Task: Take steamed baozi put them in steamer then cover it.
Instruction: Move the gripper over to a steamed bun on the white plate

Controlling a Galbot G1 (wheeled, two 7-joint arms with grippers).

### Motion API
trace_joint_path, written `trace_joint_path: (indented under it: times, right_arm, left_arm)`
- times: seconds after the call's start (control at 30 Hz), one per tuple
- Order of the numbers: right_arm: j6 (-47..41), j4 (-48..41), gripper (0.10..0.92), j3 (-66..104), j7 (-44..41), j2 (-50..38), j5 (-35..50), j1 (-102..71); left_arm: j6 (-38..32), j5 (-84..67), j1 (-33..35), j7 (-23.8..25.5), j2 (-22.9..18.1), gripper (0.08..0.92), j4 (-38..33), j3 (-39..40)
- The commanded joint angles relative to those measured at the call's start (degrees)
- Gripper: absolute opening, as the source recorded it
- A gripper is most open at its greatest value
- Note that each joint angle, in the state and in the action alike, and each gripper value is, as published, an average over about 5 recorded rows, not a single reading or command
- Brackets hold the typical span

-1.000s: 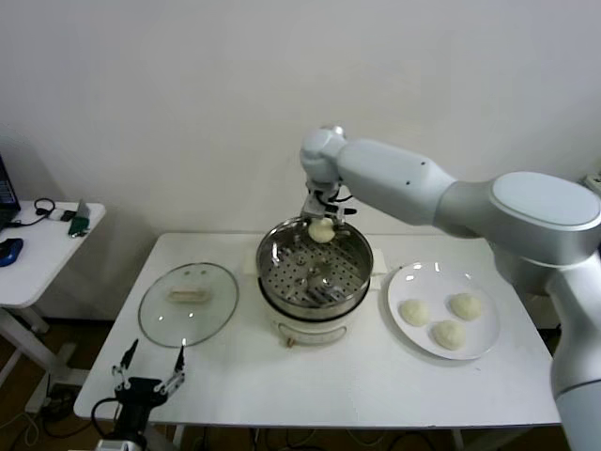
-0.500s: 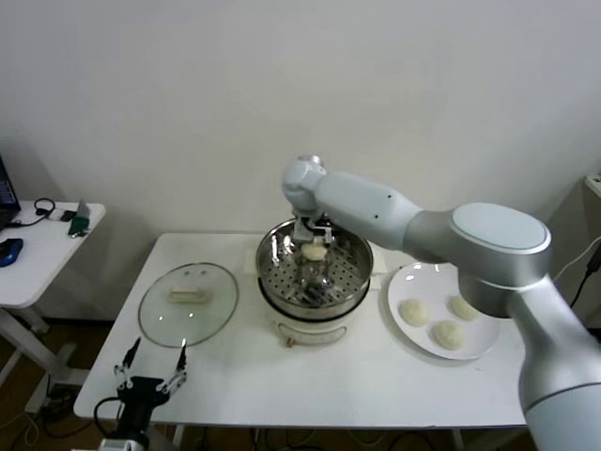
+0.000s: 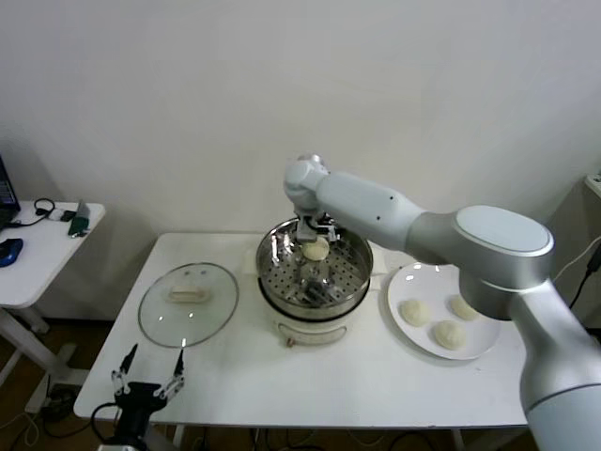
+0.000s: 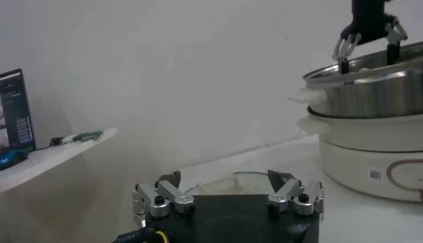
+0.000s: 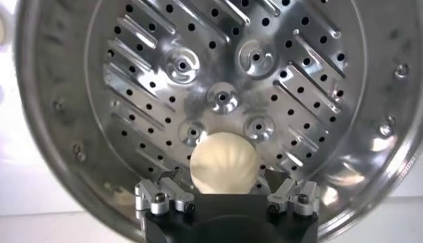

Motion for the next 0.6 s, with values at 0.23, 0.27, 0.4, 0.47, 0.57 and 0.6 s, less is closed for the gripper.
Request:
trace_joint_path:
  times: [0.23, 0.27, 0.4, 0.47, 0.57, 0.6]
  right_arm:
    - [-8.02, 13.06, 0.823, -7.65, -2.14, -13.76, 18.96, 12.07]
    - [-10.53, 12.68, 0.823, -9.93, -2.06, -15.30, 23.49, 13.60]
    - [-19.39, 12.34, 0.823, -15.82, -1.88, -21.31, 38.53, 17.99]
    - [-22.29, 12.98, 0.823, -18.35, -2.05, -24.17, 43.82, 19.67]
    - [-26.02, 14.15, 0.823, -21.89, -2.14, -28.85, 49.75, 20.86]
    - [-27.20, 14.57, 0.823, -22.68, -1.85, -30.41, 50.90, 20.65]
  left_arm:
    - [-0.05, 0.01, 0.31, 0.01, 0.38, 0.823, -0.59, 0.24]
    - [-0.04, 0.01, 0.32, 0.01, 0.39, 0.823, -0.65, 0.35]
    - [-0.05, 0.01, 0.33, 0.00, 0.36, 0.823, -0.75, 0.72]
    - [-0.09, 0.01, 0.32, 0.01, 0.40, 0.823, -0.80, 0.77]
    - [-0.19, -0.01, 0.33, 0.02, 0.51, 0.823, -0.91, 0.77]
    - [-0.23, -0.02, 0.35, 0.02, 0.56, 0.823, -0.94, 0.78]
